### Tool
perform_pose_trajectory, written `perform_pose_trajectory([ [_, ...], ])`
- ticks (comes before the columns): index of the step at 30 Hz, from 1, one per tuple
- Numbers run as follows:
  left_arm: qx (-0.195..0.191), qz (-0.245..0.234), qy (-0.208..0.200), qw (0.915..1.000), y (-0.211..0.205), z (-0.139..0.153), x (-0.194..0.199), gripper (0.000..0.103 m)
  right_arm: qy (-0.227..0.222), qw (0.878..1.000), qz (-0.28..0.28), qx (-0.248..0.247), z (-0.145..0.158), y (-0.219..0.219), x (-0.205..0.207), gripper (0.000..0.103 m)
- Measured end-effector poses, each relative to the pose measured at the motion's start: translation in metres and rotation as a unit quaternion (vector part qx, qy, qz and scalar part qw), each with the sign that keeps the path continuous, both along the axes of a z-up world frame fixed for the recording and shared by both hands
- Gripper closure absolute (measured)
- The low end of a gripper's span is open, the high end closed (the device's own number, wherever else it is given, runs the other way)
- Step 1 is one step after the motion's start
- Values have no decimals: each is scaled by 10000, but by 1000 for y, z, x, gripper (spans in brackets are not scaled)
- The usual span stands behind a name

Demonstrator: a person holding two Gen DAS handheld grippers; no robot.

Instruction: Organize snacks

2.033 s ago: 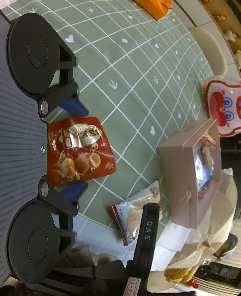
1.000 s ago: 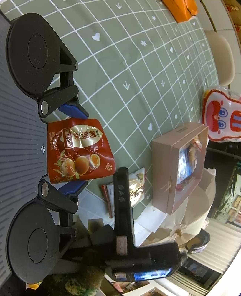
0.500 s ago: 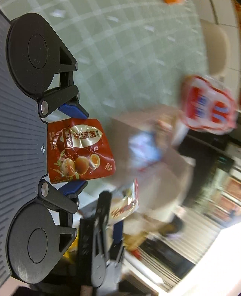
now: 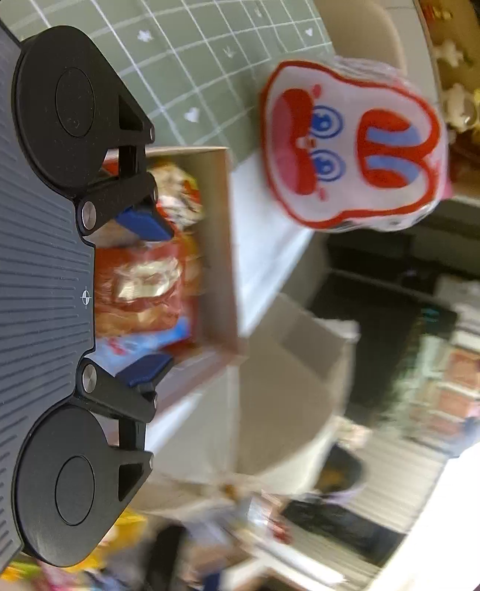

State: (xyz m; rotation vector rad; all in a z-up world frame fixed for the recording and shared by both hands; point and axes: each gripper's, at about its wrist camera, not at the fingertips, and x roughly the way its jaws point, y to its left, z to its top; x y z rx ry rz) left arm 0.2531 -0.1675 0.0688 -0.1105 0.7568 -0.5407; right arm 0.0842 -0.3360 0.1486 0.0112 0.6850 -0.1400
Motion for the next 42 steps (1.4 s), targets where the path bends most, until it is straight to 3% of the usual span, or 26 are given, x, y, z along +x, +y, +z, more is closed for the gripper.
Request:
perform_pose_trajectory([
  [3,-399,365,-121,9985,21,5,-2,31,152,9997,-21,202,-18,-11,23,25],
  [8,-527,934,-50,9942,63,13,-17,32,268,9974,174,639,-37,-8,60,25],
  [12,-699,1349,102,9883,95,13,-46,32,84,9948,410,932,-46,10,90,25],
  [17,-600,1439,314,9873,116,0,-88,32,332,9973,321,577,-67,29,109,23],
  [22,-223,1358,460,9894,133,-22,-127,32,91,9984,-81,554,-56,40,68,22],
  [28,191,1036,503,9932,150,-48,-176,32,-106,9955,-586,738,-58,77,-28,19],
  [32,469,848,163,9952,153,-54,-206,32,246,9914,-905,908,-93,108,-80,17],
  [36,630,611,-140,9960,145,-59,-222,31,685,9892,-1043,773,-132,132,-101,17],
  [39,848,518,-432,9941,134,-63,-225,31,535,9923,-1082,290,-142,148,-107,16],
  [42,974,464,-645,9921,124,-67,-222,26,385,9923,-1174,116,-145,153,-110,11],
])
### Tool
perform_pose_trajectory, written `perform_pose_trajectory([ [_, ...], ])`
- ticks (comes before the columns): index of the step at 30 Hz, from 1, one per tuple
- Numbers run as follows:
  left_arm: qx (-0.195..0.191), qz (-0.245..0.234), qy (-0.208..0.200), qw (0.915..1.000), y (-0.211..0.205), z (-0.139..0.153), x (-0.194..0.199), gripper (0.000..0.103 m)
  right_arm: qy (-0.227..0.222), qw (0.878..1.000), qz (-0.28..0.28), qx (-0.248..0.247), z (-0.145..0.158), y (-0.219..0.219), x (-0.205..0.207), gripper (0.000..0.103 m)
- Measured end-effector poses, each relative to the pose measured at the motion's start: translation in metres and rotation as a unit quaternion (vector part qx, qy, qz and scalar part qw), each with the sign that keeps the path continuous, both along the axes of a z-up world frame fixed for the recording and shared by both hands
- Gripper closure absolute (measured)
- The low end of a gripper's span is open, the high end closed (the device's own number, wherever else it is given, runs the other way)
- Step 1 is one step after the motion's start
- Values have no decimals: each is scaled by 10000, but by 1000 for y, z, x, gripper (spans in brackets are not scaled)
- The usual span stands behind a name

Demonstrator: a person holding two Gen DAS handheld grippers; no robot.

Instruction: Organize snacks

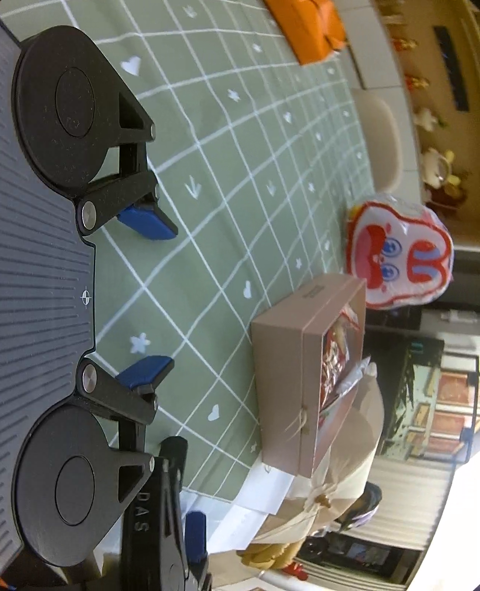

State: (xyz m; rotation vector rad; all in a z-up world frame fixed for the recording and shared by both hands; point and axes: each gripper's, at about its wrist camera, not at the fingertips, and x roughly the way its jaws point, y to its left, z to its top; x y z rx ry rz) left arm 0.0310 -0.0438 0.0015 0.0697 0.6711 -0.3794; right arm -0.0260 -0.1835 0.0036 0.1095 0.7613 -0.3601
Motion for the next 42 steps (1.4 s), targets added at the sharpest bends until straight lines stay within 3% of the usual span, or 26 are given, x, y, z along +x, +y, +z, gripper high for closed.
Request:
perform_pose_trajectory([
  [4,185,56,-39,9998,-9,-1,6,26,-28,9993,-232,297,-3,-12,-3,0],
  [7,344,0,-76,9994,-13,-2,7,25,-62,9996,-152,245,-4,-14,-4,0],
  [16,323,-2,-86,9994,-12,-3,6,26,-336,9991,-215,138,-9,-12,-13,0],
  [42,335,4,-93,9994,-11,-3,6,26,-347,9990,-228,141,-9,-12,-13,0],
])
